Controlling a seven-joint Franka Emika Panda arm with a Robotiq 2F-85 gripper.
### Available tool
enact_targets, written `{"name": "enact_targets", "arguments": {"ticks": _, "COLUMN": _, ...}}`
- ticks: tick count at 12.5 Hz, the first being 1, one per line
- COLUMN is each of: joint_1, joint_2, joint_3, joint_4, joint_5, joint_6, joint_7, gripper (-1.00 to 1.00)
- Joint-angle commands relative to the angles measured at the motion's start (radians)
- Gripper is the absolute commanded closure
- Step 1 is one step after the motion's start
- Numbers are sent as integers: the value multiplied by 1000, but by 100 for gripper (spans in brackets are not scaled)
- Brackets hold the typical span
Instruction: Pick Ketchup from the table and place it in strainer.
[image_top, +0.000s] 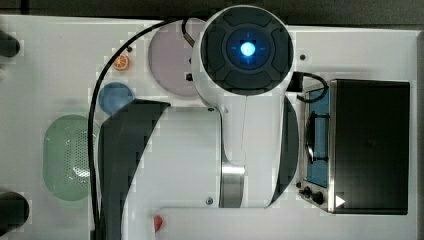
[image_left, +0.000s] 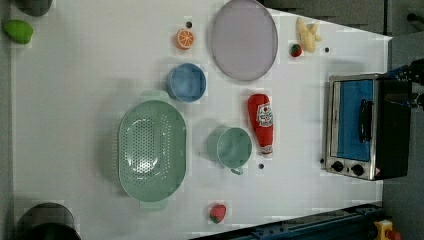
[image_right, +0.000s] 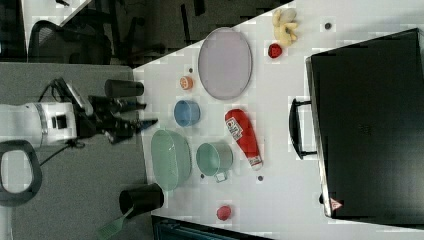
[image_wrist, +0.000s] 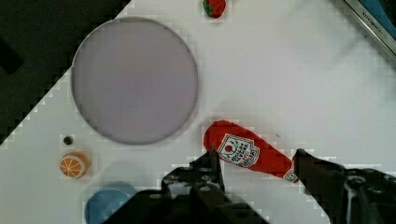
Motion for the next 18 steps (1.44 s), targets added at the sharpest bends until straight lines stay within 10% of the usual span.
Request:
{"name": "enact_targets", "arguments": {"ticks": 1, "joint_1": -98, "joint_2": -305, "joint_3": 84, "joint_4": -147, "joint_5": 42, "joint_6": -208, "joint_7": 5, "gripper": -59}}
{"name": "enact_targets", "arguments": {"ticks": 3, "joint_1": -98, "joint_2": -296, "joint_3": 85, "joint_4": -156, "joint_5": 42, "joint_6": -196, "joint_7": 4, "gripper": -99}}
{"name": "enact_targets", "arguments": {"ticks": 9, "joint_1": -97, "joint_2": -183, "joint_3": 97, "joint_4": -223, "joint_5": 42, "joint_6": -131, "joint_7": -84, "gripper": -100}}
{"name": "enact_targets", "arguments": {"ticks": 18, "joint_1": -97, "joint_2": 2, "joint_3": 98, "joint_4": -416, "joint_5": 41, "joint_6": 344, "joint_7": -860, "gripper": -100}}
